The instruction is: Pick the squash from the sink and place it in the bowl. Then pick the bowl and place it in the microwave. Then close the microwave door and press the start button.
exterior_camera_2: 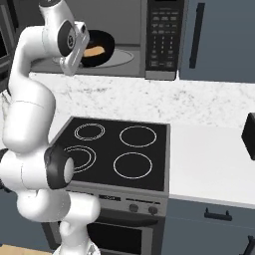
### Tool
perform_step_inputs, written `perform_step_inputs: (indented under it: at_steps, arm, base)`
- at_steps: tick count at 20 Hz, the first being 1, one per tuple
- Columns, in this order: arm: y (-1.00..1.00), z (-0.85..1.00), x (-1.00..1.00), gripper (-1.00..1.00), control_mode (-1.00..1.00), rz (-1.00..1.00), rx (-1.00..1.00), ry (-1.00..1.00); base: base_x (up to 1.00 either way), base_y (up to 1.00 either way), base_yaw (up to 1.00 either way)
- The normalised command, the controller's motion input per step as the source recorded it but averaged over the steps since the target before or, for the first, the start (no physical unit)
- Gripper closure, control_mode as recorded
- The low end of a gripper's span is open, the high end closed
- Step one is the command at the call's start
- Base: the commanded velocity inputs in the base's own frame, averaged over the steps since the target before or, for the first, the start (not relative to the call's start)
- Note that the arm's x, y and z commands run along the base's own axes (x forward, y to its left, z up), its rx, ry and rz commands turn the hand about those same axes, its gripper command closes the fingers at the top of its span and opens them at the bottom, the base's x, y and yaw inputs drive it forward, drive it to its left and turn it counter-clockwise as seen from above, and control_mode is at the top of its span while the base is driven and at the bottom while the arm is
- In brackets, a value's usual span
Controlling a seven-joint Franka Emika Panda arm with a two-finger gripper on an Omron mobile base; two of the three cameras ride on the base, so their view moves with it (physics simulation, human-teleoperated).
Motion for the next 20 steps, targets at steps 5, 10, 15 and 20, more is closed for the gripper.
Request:
perform_step_inputs:
  at_steps: [5, 10, 15, 20]
  arm:
    - [0.01, -0.24, 0.64, 1.00, -1.00, 0.18, -0.06, -0.07]
    - [0.06, -0.30, 0.44, -1.00, -1.00, 0.16, -0.11, -0.08]
    - [0.01, -0.01, -0.01, -1.00, -1.00, 0.07, -0.08, -0.12]
    - [-0.01, -0.02, -0.75, -1.00, -1.00, 0.05, -0.03, -0.20]
  base:
    - [0.00, 0.00, 0.00]
    - [0.00, 0.00, 0.00]
    - [0.00, 0.00, 0.00]
    - [0.00, 0.00, 0.00]
